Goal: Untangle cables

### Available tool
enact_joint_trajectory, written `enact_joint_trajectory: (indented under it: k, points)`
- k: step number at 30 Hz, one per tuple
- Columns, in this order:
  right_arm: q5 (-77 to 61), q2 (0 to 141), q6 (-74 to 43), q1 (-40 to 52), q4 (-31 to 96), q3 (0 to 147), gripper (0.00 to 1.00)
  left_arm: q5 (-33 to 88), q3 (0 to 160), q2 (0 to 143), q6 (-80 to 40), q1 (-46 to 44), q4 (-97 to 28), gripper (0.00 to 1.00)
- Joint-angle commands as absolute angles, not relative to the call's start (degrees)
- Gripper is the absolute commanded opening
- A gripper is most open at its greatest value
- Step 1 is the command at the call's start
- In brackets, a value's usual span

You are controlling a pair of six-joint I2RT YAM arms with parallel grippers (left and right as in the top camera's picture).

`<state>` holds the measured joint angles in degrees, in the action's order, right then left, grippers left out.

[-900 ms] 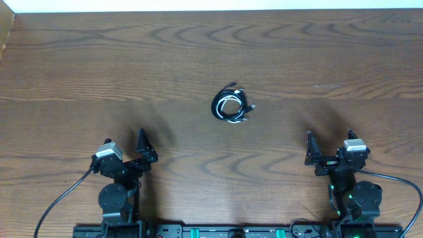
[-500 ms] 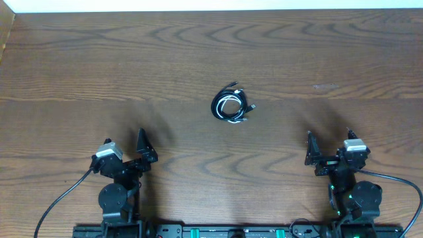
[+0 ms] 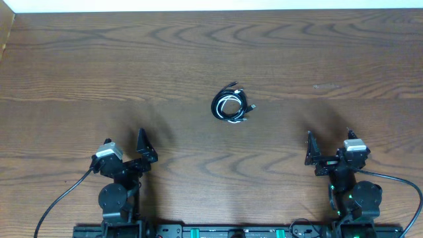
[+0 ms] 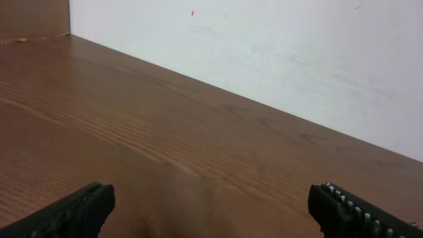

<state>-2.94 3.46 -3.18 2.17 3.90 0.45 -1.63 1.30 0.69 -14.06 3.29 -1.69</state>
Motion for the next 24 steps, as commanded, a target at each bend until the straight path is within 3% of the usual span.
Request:
enact_joint_trajectory:
  k: [1, 9, 13, 16, 24]
  points:
    - [-2.2, 3.5, -2.5, 2.6, 4.1, 0.3, 0.99, -2.1, 0.2, 0.4, -13.3, 3.5, -4.1, 0.99]
    - [-1.7, 3.5, -2.5, 2.6, 1.6, 0.3, 0.99, -2.2, 0.2, 0.4, -13.3, 3.5, -4.1, 0.99]
    - [-11.1, 3.5, -10.8, 2.6, -3.7, 0.3, 0.99, -2.2, 0.2, 0.4, -13.4, 3.5, -4.0, 0.99]
    - [-8.2, 3.5, -9.8, 2.6, -4.9, 0.3, 0.99, -0.1, 0.2, 0.4, -15.8, 3.5, -3.4, 0.99]
    - [-9.9, 3.5, -9.8, 2.6, -27.4, 0.3, 0.99, 14.6, 0.3, 0.6, -27.9, 3.5, 0.0, 0.99]
